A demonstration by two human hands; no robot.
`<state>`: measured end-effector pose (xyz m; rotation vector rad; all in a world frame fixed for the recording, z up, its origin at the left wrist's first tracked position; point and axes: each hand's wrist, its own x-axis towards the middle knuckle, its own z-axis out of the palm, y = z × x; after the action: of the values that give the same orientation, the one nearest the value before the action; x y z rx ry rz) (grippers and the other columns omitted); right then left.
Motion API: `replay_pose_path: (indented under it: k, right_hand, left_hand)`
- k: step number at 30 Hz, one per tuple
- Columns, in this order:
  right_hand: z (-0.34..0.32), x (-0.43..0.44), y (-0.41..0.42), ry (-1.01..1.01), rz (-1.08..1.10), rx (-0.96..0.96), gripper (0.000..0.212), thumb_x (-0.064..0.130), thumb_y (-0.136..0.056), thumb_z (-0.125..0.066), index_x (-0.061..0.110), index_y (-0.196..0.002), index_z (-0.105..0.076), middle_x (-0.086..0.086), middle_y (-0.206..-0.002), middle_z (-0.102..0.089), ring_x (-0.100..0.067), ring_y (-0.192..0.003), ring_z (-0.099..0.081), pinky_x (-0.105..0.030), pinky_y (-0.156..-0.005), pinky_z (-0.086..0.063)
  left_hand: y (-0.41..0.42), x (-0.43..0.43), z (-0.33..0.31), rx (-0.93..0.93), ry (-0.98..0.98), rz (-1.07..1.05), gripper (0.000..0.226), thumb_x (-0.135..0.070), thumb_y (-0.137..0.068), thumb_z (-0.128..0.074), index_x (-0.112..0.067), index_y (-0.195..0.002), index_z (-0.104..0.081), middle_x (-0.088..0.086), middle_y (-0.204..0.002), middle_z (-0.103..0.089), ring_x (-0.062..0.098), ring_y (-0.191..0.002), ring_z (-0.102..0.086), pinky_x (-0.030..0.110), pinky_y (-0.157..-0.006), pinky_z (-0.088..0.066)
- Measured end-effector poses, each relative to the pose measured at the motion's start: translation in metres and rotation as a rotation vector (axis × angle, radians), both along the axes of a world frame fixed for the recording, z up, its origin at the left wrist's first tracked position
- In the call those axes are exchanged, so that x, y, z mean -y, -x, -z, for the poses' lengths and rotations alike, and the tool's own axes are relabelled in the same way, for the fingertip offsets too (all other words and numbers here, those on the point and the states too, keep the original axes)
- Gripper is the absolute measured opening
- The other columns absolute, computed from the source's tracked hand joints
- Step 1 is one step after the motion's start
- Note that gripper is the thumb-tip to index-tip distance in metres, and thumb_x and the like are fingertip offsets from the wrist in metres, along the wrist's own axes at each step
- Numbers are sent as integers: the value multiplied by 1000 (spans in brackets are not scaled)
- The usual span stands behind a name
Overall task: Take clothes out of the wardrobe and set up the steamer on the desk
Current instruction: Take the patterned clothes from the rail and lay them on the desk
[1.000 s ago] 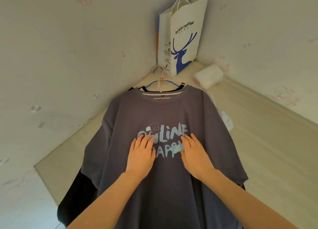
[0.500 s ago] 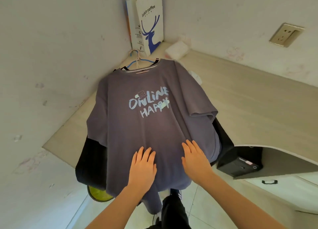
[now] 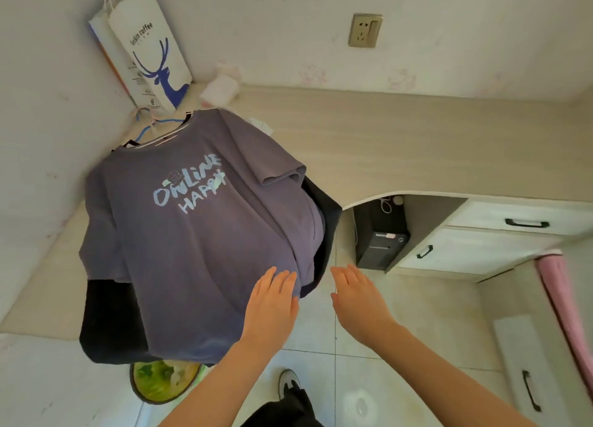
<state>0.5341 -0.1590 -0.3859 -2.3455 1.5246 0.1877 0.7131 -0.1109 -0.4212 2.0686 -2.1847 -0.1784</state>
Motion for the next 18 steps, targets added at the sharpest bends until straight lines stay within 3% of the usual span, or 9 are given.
replay_pose_path:
  k: [8, 11, 14, 18]
  right_hand:
    - [-5, -81, 135, 31, 214, -39, 55, 31, -102, -31, 9, -150, -16, -8, -157, -21, -26, -147, -10, -38, -118, -11]
    - [-3, -123, 188, 48, 308, -72, 55, 31, -98, -44, 4, -145, -32, -12, -148, -40, -31, -141, -28, -41, -114, -26]
    - [0, -169, 243, 90, 424, -83, 55, 33, -81, -69, 4, -127, -56, -10, -125, -63, -31, -123, -54, -40, -98, -47]
    - [0, -228, 310, 116, 565, -88, 55, 33, -76, -73, 6, -123, -60, -7, -119, -66, -30, -118, -59, -38, -95, -48]
  left_hand:
    - [136, -31, -15, -148, 15, 256, 45, -30, -88, -65, -15, -130, -56, 2, -127, -61, 22, -120, -56, 36, -97, -51]
    - [191, -54, -18, -171, 5, 369, 44, -29, -90, -62, -14, -131, -54, 1, -125, -62, 17, -114, -58, 31, -94, -51]
    - [250, -80, -16, -163, -15, 455, 44, -31, -93, -57, -16, -134, -53, -1, -129, -60, 16, -119, -55, 30, -99, -48]
    - [324, -113, -12, -161, -28, 605, 43, -30, -94, -56, -15, -134, -52, -1, -132, -58, 17, -123, -52, 31, -104, -44]
